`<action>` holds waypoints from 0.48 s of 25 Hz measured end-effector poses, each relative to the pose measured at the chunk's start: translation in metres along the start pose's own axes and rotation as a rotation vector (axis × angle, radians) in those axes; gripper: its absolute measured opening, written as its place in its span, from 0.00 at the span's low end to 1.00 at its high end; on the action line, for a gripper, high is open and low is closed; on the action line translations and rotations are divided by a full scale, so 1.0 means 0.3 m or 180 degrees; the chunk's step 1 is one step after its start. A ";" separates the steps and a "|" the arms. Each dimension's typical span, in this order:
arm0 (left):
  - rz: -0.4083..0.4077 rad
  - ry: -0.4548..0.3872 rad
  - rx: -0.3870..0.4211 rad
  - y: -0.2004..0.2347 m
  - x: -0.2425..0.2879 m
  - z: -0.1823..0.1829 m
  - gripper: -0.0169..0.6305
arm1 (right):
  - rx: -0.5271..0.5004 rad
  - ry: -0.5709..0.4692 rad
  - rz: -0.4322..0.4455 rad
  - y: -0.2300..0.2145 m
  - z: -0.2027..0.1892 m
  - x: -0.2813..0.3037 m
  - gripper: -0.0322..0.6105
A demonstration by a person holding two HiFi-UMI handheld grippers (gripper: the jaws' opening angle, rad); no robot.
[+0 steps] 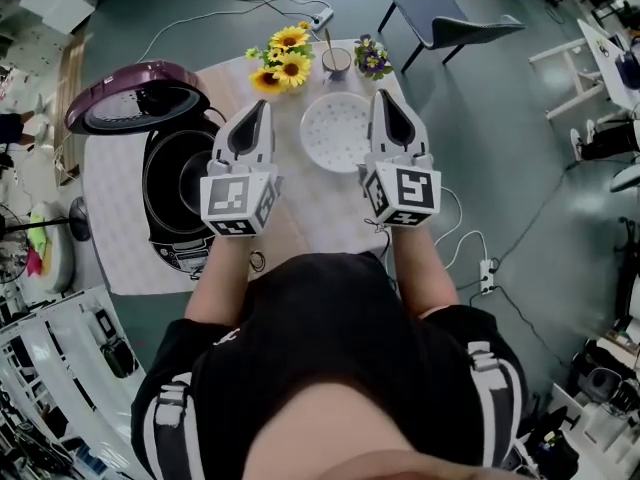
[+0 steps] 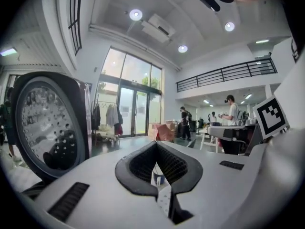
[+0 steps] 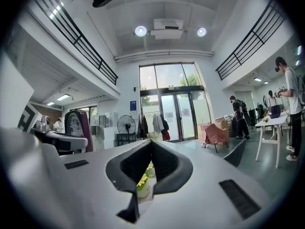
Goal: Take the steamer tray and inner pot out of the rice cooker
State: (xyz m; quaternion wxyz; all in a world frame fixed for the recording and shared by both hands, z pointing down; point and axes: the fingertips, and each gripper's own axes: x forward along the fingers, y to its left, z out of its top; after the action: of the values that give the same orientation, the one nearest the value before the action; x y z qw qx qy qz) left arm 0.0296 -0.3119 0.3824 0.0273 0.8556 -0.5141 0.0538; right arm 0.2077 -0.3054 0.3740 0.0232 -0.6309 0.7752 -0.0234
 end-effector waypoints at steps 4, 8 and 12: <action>0.0000 -0.0052 0.0050 0.043 -0.096 0.036 0.03 | -0.0041 -0.0110 0.0065 0.112 0.062 -0.032 0.05; 0.0028 -0.0094 0.0041 0.113 -0.198 0.053 0.03 | -0.0030 -0.0151 0.0093 0.233 0.093 -0.056 0.05; 0.0070 -0.0114 0.0071 0.195 -0.308 0.067 0.03 | -0.0014 -0.0177 0.0154 0.365 0.116 -0.082 0.05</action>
State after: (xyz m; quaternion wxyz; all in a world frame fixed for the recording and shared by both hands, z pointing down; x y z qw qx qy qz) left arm -0.0638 -0.2603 0.3510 0.0080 0.8510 -0.5233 0.0445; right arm 0.1079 -0.2595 0.3323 0.0439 -0.6124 0.7893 -0.0036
